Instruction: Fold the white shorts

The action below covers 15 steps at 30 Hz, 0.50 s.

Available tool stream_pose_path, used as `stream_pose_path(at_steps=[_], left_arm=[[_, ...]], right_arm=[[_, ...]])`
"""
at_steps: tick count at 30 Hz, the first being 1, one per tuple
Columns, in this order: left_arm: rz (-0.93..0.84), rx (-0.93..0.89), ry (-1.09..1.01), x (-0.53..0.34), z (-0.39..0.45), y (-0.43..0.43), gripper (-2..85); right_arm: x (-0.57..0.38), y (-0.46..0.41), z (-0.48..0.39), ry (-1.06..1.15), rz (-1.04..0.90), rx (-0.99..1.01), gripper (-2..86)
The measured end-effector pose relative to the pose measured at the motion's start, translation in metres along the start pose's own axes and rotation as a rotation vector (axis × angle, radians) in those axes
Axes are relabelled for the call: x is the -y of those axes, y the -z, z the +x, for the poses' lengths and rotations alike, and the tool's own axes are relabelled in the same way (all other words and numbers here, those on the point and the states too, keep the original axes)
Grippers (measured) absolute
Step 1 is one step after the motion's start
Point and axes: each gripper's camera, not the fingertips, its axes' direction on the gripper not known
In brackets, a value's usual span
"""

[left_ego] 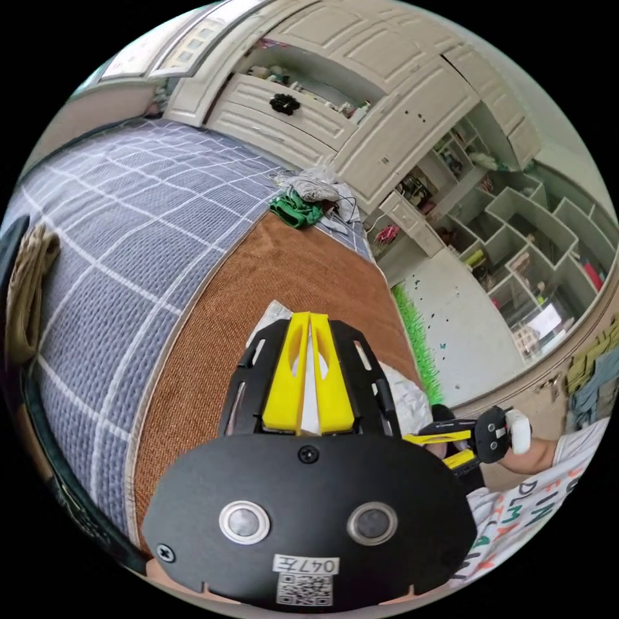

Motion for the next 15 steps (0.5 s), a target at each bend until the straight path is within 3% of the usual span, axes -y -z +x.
stream_pose_path(at_steps=[3, 9, 13, 15], left_arm=[[-0.006, 0.012, -0.044, 0.000, 0.012, -0.001, -1.0], [0.099, 0.026, 0.015, -0.004, 0.006, 0.017, -1.0], [0.154, 0.080, 0.004, -0.006, 0.013, 0.028, -1.0], [0.117, 0.024, -0.038, -0.001, 0.021, 0.018, -1.0]], right_arm=[[-0.009, 0.013, 0.001, -0.025, 0.027, -0.062, 1.2], [-0.060, 0.053, 0.115, -0.334, 0.198, 0.153, -0.6], [-0.181, 0.050, 0.265, -0.851, 0.424, 0.276, -0.5], [-0.253, 0.025, 0.311, -1.125, 0.430, 0.253, -0.3]])
